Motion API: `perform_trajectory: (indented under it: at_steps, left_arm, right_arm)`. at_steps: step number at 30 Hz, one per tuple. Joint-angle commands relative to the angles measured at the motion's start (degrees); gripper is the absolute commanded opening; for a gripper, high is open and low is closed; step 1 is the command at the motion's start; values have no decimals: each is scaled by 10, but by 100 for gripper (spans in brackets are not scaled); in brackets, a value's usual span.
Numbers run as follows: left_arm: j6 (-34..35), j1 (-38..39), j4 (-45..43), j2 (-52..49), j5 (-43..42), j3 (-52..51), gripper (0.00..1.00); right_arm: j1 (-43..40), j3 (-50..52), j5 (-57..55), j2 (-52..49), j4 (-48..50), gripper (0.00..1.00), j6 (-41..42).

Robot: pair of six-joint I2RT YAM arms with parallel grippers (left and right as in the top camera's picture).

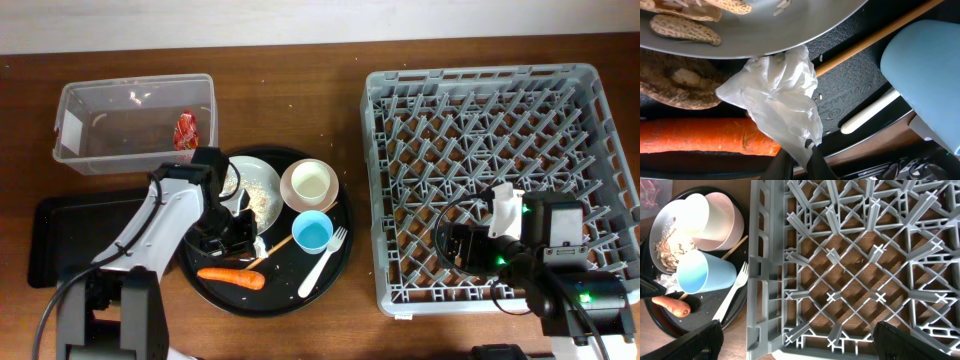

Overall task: Sort waste into correct bins and load items into the dishwasher rack
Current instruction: 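Grasp the white tissue with the left gripper and drop it in the clear bin, then lift the light-blue cup with the left gripper toward the right gripper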

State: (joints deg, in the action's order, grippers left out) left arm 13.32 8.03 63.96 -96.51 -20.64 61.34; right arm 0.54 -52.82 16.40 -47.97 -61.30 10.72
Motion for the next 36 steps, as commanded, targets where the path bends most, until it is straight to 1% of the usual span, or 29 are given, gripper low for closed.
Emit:
perform_trajectory:
  at_steps: [1, 3, 5, 8, 9, 10, 11, 12, 15, 18, 20, 21, 22, 24, 26, 28, 30, 33, 34, 35, 36]
  left_arm:
    - [2, 1, -1, 10, -6, -4, 1]
    - [2, 1, 7, 10, -6, 7, 1]
    - [1, 1, 37, 12, -6, 50, 0]
    - [-14, -4, 81, 18, 0, 177, 1]
    - [-14, -14, 85, 18, 23, 231, 1]
    - [-14, -24, 85, 18, 44, 263, 1]
    - [-14, -44, 65, 18, 80, 310, 1]
    - [-14, -58, 40, 18, 108, 329, 1]
    - [-14, -92, -59, 14, 149, 334, 1]
    - [-14, -106, -132, -6, 180, 334, 2]
    - [-14, -106, -158, -23, 181, 334, 58]
    - [-14, -106, -160, -25, 181, 334, 68]
    - [-14, -106, -163, -26, 181, 334, 71]
    - [-14, -106, -163, -26, 181, 334, 71]
    - [-14, -105, -137, -26, 166, 334, 71]
    - [-14, -100, -95, -26, 129, 334, 71]
    - [-14, -86, -29, -26, 128, 334, 72]
    - [-13, -80, 115, -29, 120, 331, 74]
    - [-14, -76, 143, -29, 82, 323, 74]
    - [-23, -68, 149, -29, 68, 321, 73]
    - [-27, -41, 155, -29, 64, 315, 72]
  right_arm:
    - [3, -10, -5, 0, 1, 98, 3]
    - [3, -10, -5, 0, 1, 98, 3]
    - [3, -10, -5, 0, 2, 98, 3]
    - [3, -10, -5, 0, 2, 98, 3]
    - [3, -10, -6, 0, 2, 98, 3]
    - [3, -10, -5, 0, 2, 98, 3]
    - [3, -10, -6, 0, 2, 98, 3]
    - [3, -10, -6, 0, 2, 98, 3]
    - [3, -10, -6, 0, 2, 98, 3]
    - [3, -10, -5, 0, 2, 98, 3]
    - [3, -10, -5, 0, 2, 98, 3]
    - [3, -10, -5, 0, 2, 98, 3]
    - [3, -10, -6, 0, 2, 98, 3]
    - [3, -10, -5, 0, 2, 98, 3]
    - [3, -10, -6, 0, 2, 99, 3]
    - [3, -10, -6, -1, 2, 98, 3]
    - [3, -10, -5, -7, 2, 99, 3]
    - [3, -10, -5, -18, -9, 98, 3]
    - [3, -10, -5, -30, -9, 98, 3]
    - [3, -10, -5, -35, -9, 98, 3]
    - [3, -10, -5, -50, -12, 98, 3]
